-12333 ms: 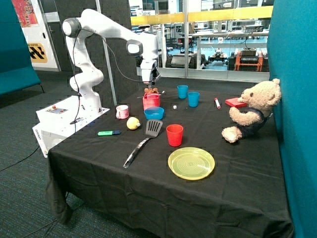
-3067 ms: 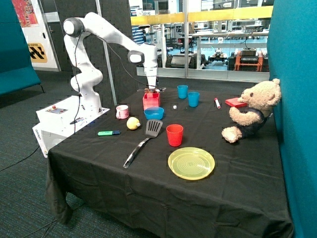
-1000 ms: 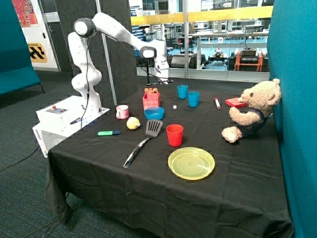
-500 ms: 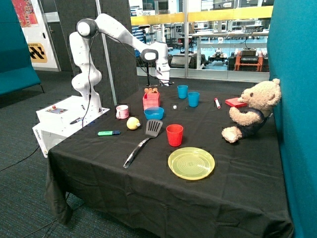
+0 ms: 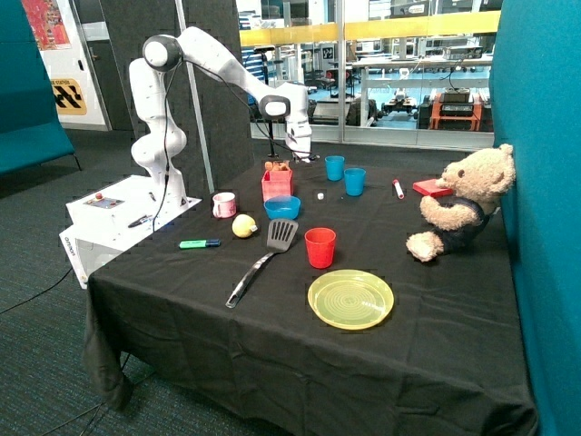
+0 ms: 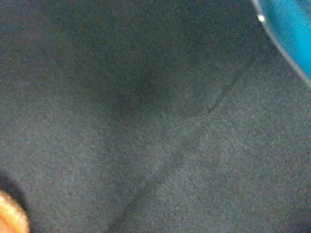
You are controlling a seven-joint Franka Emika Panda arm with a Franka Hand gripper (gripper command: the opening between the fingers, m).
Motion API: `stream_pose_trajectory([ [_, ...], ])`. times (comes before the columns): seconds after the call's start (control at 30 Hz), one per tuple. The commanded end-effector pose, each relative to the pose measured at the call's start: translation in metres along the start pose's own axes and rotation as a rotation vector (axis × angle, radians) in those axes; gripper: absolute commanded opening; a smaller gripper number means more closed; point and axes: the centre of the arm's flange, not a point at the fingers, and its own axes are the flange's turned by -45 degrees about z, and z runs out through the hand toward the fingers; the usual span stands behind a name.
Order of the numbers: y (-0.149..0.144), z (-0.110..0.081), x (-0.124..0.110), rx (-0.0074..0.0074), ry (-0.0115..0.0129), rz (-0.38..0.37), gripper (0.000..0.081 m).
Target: Put the ball in the red pot
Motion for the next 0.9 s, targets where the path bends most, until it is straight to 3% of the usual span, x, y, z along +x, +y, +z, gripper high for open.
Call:
stream_pose_trajectory([
  [0.0,0.002,0.014,-0.009,-0.0015,0.0035,0.005,0.0000],
  [0.43,0.004,0.026,-0.023,-0.0015,0.0035,0.010,0.0000],
  [0.87,0.010,0.030,-0.022,-0.0015,0.0035,0.013,0.0000],
])
